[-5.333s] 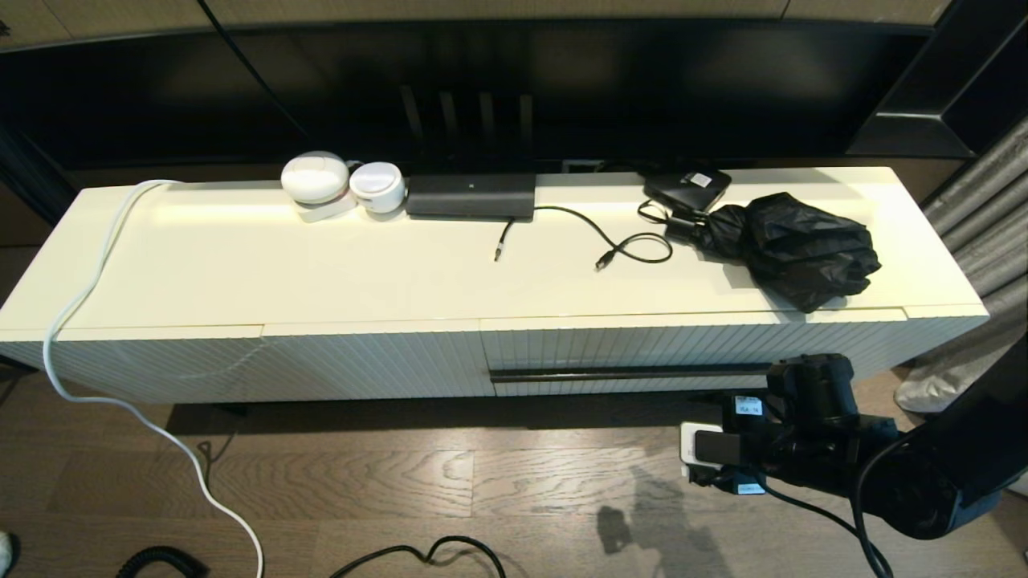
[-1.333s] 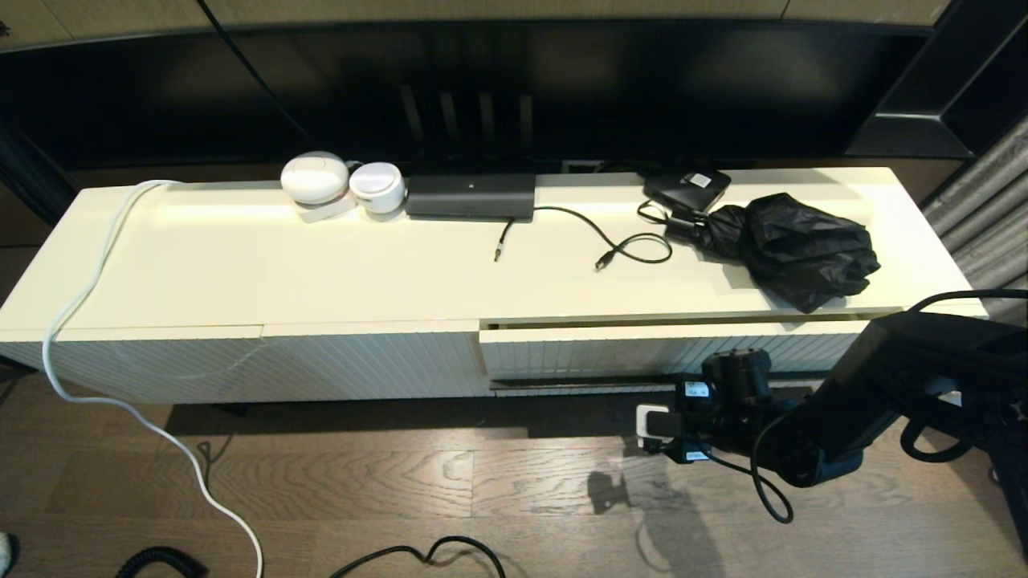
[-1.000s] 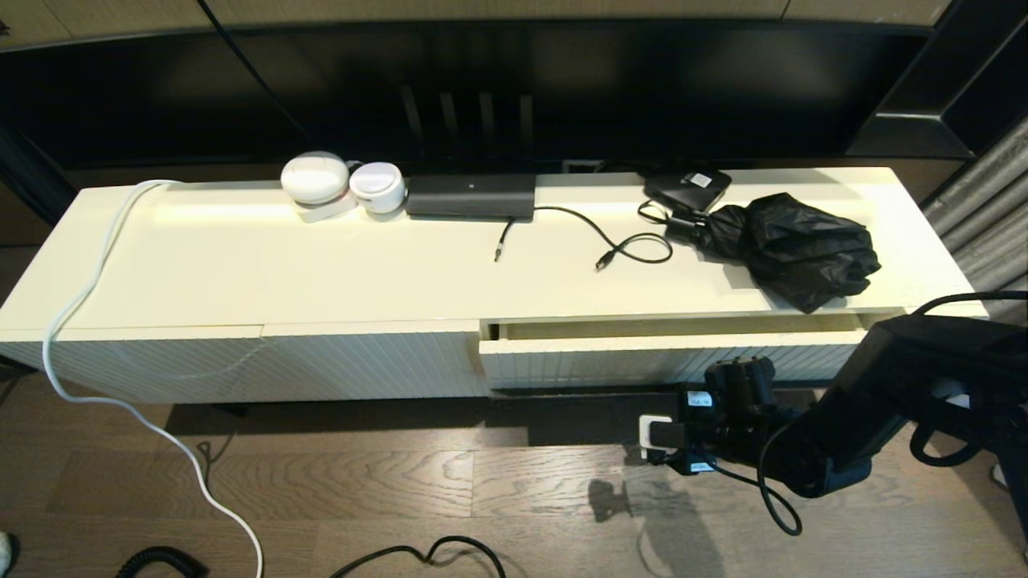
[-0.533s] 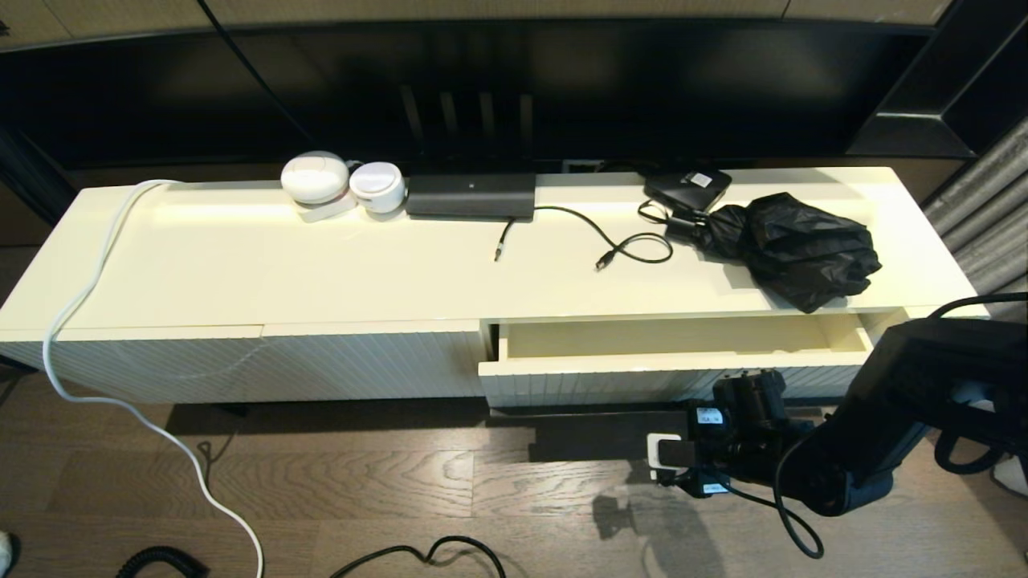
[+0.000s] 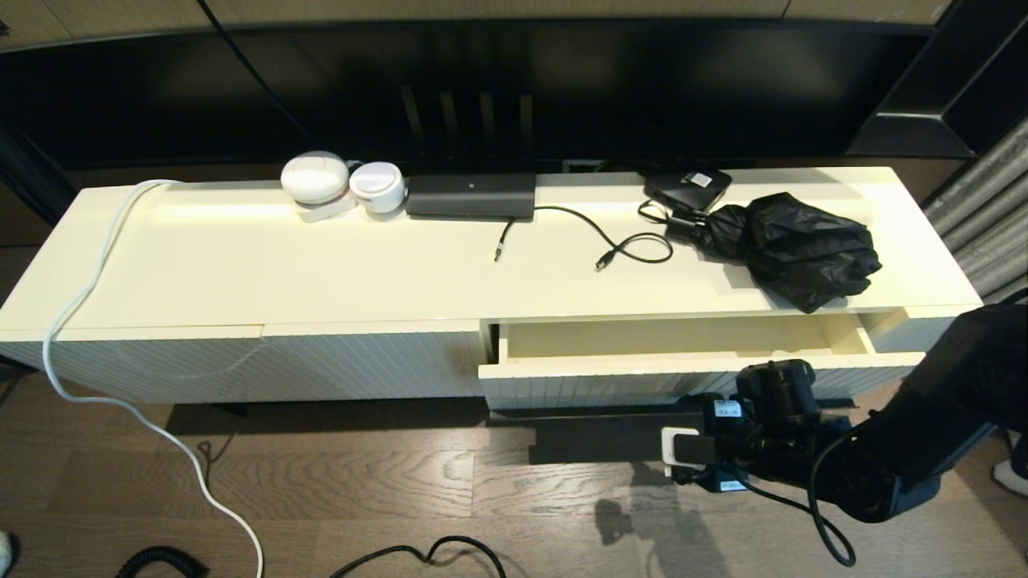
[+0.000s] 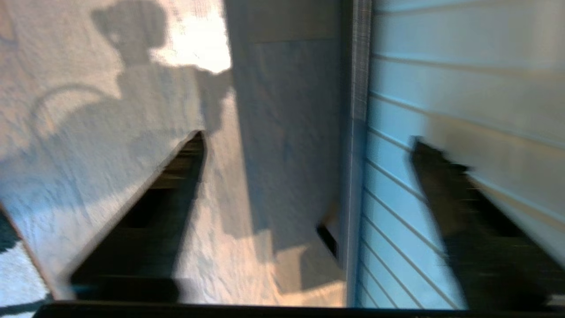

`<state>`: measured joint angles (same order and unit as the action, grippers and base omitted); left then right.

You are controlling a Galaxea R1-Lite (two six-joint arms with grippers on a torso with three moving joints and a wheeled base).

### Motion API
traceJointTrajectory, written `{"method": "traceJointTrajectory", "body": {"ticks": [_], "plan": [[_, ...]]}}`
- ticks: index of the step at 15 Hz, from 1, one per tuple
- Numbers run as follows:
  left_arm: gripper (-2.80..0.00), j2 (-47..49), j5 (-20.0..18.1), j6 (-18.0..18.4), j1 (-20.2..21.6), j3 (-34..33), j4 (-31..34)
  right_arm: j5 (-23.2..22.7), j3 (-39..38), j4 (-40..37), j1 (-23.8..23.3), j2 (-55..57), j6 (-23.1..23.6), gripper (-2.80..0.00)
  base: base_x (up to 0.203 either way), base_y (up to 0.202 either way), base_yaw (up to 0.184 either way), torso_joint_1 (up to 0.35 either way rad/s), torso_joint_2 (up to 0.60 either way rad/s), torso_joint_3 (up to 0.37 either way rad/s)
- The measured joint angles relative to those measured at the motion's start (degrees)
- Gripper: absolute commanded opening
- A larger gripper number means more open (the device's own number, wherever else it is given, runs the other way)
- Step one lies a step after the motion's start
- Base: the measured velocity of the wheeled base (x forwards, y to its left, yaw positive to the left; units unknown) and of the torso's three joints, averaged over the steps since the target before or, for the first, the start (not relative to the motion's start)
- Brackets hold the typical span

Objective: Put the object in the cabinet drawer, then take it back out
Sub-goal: Open the drawer

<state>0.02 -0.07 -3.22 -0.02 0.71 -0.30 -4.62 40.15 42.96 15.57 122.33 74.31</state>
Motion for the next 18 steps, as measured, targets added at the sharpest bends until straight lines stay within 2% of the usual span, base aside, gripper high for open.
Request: {"method": "traceJointTrajectory", "body": {"ticks": [3,5,7,10,12,14,18], "plan": [[-2.80,0.00,0.06,0.01,0.00,0.00,-0.02,0.05,-4.06,-2.92,-0.11,-7.87,-0.09,-2.80,0.000,0.000,0.000,0.000,0.00,0.000],[-2.80,0.00,0.07,0.05,0.00,0.00,-0.02,0.26,-7.02,-7.54,-0.13,-15.44,-0.11,-2.80,0.000,0.000,0.000,0.000,0.00,0.000],[-2.80,0.00,0.02,0.00,0.00,0.00,-0.02,1.08,-9.38,-14.59,-0.27,-25.02,-0.12,-2.80,0.000,0.000,0.000,0.000,0.00,0.000],[-2.80,0.00,0.03,0.00,0.00,0.00,-0.02,2.83,-10.16,-29.12,-0.50,-40.00,-0.41,-2.80,0.000,0.000,0.000,0.000,0.00,0.000],[-2.80,0.00,0.06,0.01,0.00,0.00,-0.02,3.51,-6.73,-40.24,-0.66,-46.90,-2.10,-2.80,0.000,0.000,0.000,0.000,0.00,0.000],[-2.80,0.00,0.05,0.01,0.00,0.00,-0.02,3.78,-2.08,-45.67,-0.74,-48.84,-3.21,-2.80,0.000,0.000,0.000,0.000,0.00,0.000],[-2.80,0.00,0.07,0.02,0.00,0.00,-0.01,4.18,4.96,-45.57,-0.69,-44.08,-3.59,-2.80,0.000,0.000,0.000,0.000,0.00,0.000]]}}
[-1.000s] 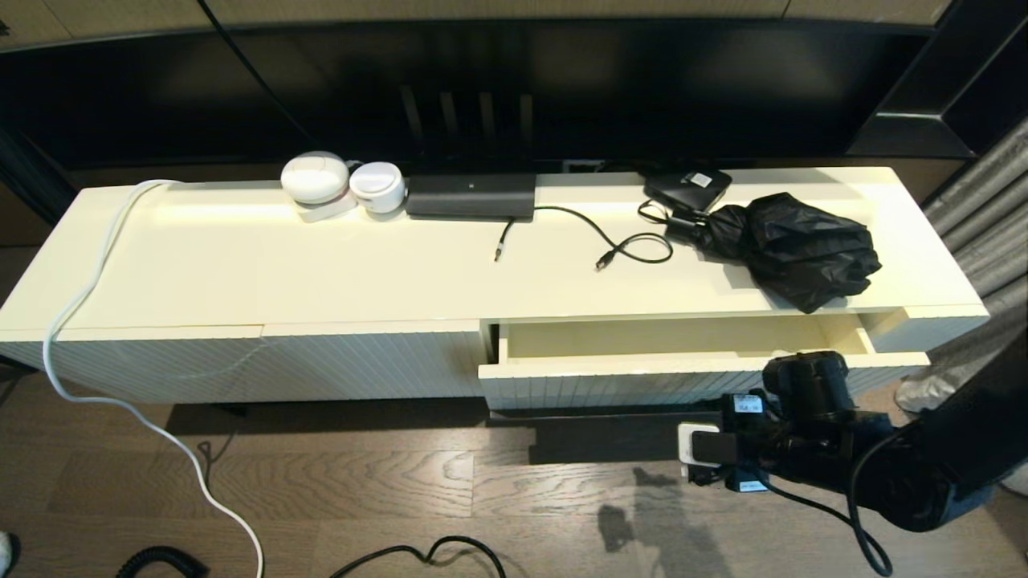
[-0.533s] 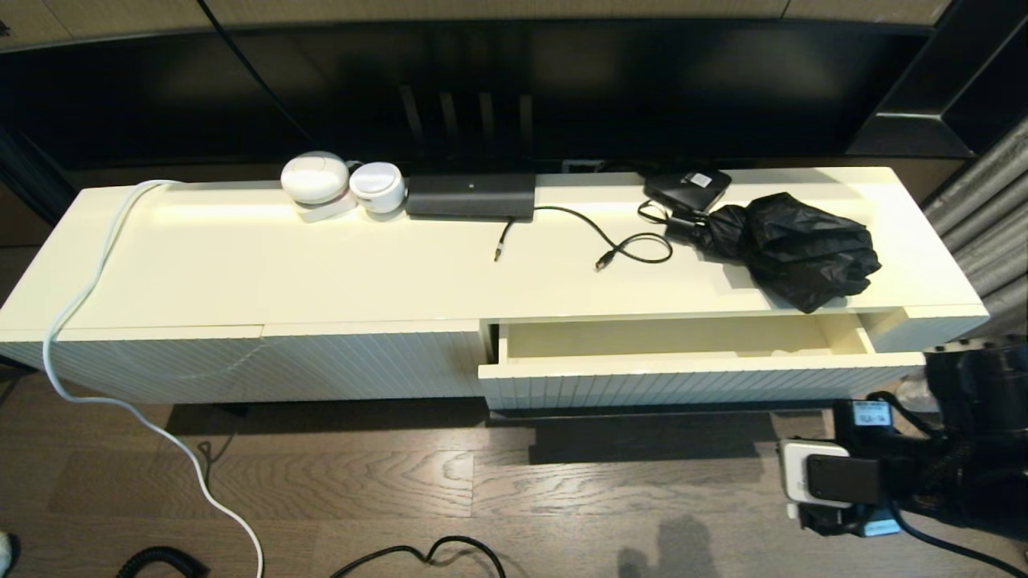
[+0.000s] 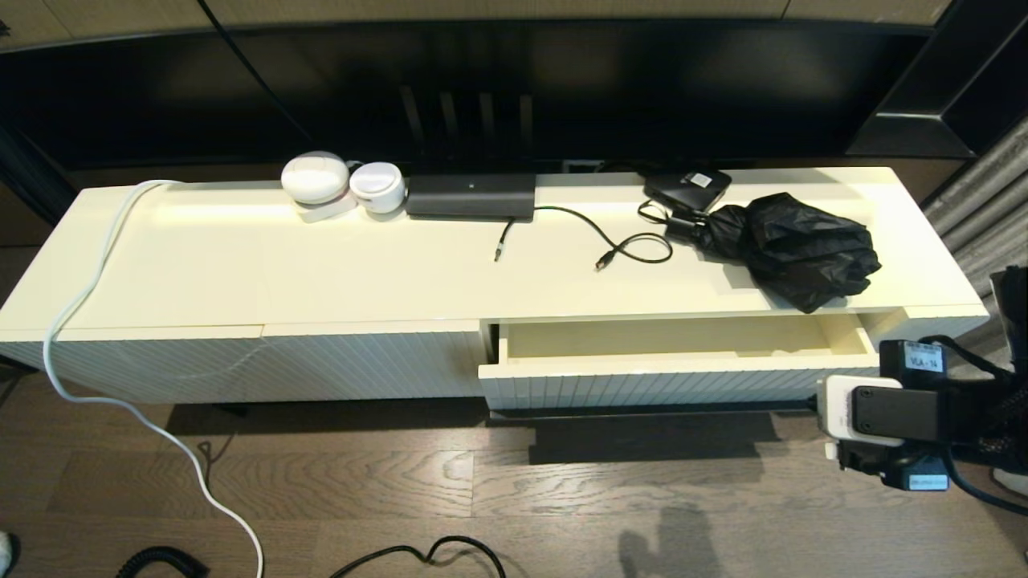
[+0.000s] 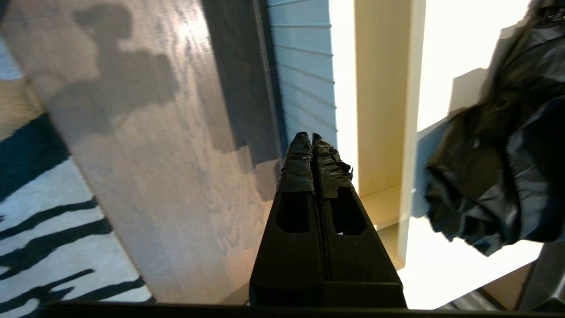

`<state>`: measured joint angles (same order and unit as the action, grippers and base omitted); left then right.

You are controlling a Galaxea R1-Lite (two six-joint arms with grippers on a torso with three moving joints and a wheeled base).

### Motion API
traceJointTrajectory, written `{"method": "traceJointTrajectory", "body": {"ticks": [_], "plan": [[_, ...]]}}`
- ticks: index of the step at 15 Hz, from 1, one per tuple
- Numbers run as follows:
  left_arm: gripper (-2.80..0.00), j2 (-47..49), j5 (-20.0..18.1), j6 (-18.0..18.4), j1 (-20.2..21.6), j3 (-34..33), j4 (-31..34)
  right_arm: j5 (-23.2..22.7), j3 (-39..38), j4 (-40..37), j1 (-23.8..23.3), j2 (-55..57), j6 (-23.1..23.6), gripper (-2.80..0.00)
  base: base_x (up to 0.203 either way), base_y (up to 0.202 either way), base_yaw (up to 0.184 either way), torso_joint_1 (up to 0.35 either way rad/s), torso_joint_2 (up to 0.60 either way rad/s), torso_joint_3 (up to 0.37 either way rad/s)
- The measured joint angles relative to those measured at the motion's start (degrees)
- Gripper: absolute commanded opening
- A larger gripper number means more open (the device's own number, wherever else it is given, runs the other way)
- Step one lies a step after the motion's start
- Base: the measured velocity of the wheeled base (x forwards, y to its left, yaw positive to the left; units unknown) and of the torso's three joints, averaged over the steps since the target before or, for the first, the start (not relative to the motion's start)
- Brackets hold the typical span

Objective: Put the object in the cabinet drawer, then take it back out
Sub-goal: Open the drawer

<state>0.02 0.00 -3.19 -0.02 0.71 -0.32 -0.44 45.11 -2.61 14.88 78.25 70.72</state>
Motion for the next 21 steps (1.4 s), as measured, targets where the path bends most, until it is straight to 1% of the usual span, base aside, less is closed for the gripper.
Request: {"method": "traceJointTrajectory", "body": {"ticks": [3,5,8,12,15,18,21], "plan": [[-2.80,0.00,-0.02,-0.05,0.00,0.00,0.00,3.05,3.62,3.19,1.06,6.66,-0.45,-2.80,0.000,0.000,0.000,0.000,0.00,0.000],[-2.80,0.00,-0.04,-0.07,0.00,0.00,-0.01,3.94,5.52,5.49,2.38,10.78,-2.12,-2.80,0.000,0.000,0.000,0.000,0.00,0.000],[-2.80,0.00,-0.02,0.01,0.00,0.00,-0.01,4.14,8.32,9.33,3.37,15.95,-2.82,-2.80,0.000,0.000,0.000,0.000,0.00,0.000],[-2.80,0.00,-0.05,0.00,0.00,0.00,-0.01,4.23,11.51,10.14,3.58,20.77,-2.97,-2.80,0.000,0.000,0.000,0.000,0.00,0.000],[-2.80,0.00,-0.04,-0.02,-0.02,0.00,-0.01,4.21,13.44,13.21,3.55,24.24,-2.97,-2.80,0.000,0.000,0.000,0.000,0.00,0.000],[-2.80,0.00,-0.05,-0.02,0.00,0.00,0.01,4.21,15.41,13.80,3.33,26.73,-2.85,-2.80,0.000,0.000,0.000,0.000,0.00,0.000],[-2.80,0.00,-0.02,0.00,0.00,0.00,-0.01,4.27,17.14,14.03,2.74,28.14,-1.75,-2.80,0.000,0.000,0.000,0.000,0.00,0.000]]}}
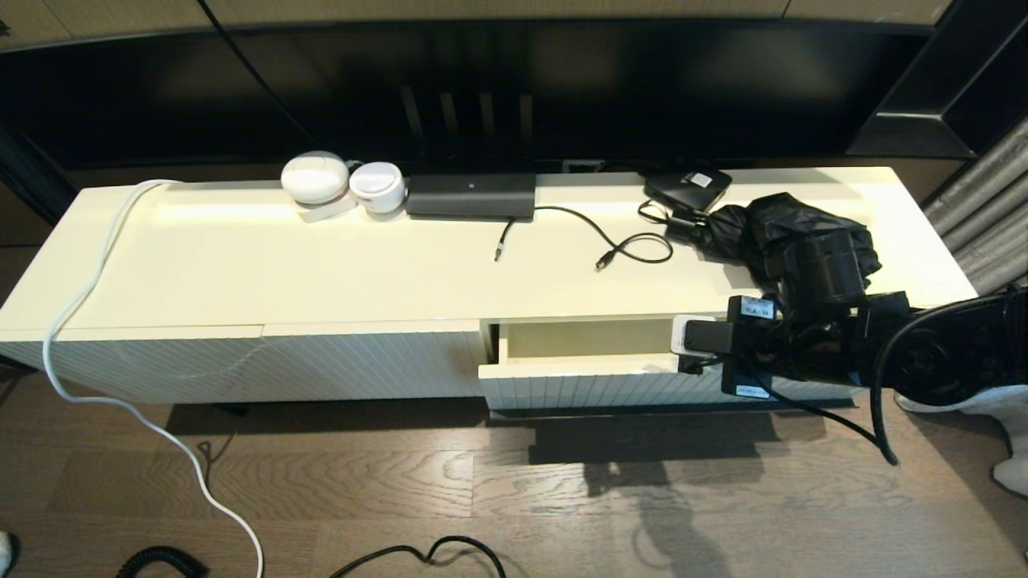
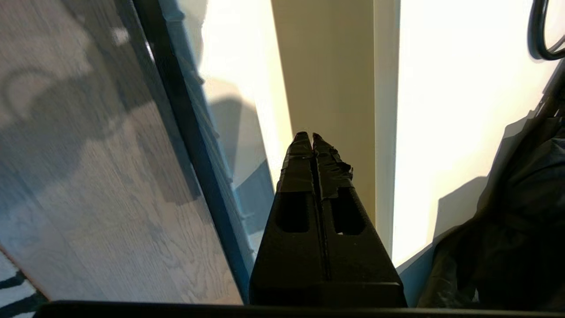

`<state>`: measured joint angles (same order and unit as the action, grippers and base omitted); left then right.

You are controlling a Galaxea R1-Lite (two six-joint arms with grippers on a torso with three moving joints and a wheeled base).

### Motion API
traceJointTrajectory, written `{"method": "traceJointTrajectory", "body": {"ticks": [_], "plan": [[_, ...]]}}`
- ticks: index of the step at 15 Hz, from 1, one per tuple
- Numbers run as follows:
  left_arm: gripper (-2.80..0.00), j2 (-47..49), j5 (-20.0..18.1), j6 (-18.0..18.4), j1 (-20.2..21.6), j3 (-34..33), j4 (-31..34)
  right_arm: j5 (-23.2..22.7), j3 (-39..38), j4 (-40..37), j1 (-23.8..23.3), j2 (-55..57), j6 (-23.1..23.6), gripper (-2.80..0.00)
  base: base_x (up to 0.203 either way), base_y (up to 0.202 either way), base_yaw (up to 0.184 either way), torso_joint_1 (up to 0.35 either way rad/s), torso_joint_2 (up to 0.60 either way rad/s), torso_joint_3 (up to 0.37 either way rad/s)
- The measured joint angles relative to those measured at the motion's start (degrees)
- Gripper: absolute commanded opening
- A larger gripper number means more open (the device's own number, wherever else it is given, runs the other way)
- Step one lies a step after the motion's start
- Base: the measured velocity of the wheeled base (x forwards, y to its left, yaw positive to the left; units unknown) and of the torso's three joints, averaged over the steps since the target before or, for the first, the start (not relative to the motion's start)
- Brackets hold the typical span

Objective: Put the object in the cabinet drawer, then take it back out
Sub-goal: Open the drawer

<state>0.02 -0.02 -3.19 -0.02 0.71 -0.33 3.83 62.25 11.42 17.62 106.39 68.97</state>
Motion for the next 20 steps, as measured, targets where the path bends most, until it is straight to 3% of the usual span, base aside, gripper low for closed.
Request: {"method": "traceJointTrajectory", "body": {"ticks": [5,20], "plan": [[-2.80,0.00,-0.02,-0.02,0.00,0.00,0.00,-0.17,2.52,1.06,-0.50,1.28,4.21,-2.80,0.000,0.000,0.000,0.000,0.00,0.000],[-2.80,0.00,0.00,0.00,0.02,0.00,0.02,-0.55,7.52,1.16,-0.86,7.16,7.29,-2.80,0.000,0.000,0.000,0.000,0.00,0.000]]}}
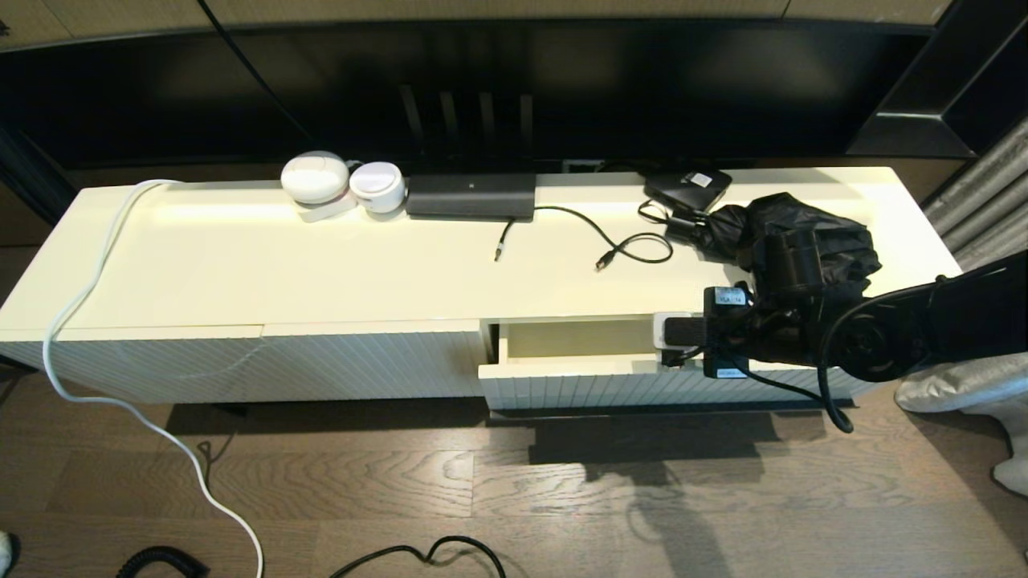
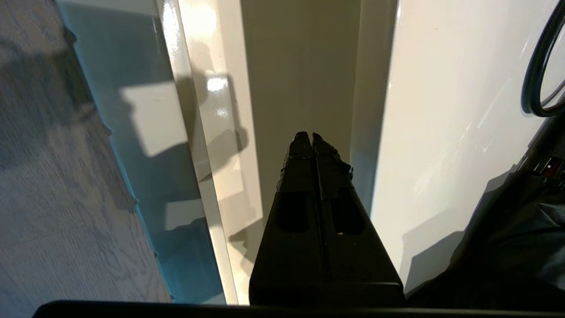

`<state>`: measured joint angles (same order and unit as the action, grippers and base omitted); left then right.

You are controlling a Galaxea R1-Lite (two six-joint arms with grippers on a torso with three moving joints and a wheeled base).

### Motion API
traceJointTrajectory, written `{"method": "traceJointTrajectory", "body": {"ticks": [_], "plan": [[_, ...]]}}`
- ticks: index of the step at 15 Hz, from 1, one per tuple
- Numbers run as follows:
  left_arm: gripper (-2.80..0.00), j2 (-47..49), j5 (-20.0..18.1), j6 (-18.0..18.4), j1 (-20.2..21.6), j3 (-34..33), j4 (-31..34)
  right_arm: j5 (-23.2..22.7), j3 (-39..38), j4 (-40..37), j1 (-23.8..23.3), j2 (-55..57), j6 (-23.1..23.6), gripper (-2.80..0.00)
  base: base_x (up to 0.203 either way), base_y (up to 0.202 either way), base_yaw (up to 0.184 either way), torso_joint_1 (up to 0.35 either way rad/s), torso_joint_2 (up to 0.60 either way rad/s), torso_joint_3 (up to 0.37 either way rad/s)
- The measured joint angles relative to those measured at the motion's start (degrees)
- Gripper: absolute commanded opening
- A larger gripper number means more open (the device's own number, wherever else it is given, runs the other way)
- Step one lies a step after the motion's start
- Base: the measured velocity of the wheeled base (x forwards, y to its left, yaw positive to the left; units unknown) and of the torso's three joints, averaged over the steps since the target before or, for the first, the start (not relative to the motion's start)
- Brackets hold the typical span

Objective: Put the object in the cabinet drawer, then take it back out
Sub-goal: Open the drawer

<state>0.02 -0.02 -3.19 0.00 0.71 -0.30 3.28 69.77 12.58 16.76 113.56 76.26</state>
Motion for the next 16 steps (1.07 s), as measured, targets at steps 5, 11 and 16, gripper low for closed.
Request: {"method": "traceJointTrajectory", "body": {"ticks": [5,11,16], "plan": [[-2.80,0.00,0.00,-0.02,-0.07,0.00,0.00,0.18,-0.56,-0.88,-0.01,-0.08,1.54,-2.80,0.000,0.000,0.000,0.000,0.00,0.000],[-2.80,0.00,0.00,-0.02,-0.02,0.00,0.00,0.30,-2.71,-5.42,0.07,-2.72,2.32,-2.80,0.000,0.000,0.000,0.000,0.00,0.000],[-2.80,0.00,-0.02,-0.02,-0.02,0.00,-0.02,0.30,-5.58,-6.66,0.24,-4.05,2.32,-2.80,0.000,0.000,0.000,0.000,0.00,0.000]]}}
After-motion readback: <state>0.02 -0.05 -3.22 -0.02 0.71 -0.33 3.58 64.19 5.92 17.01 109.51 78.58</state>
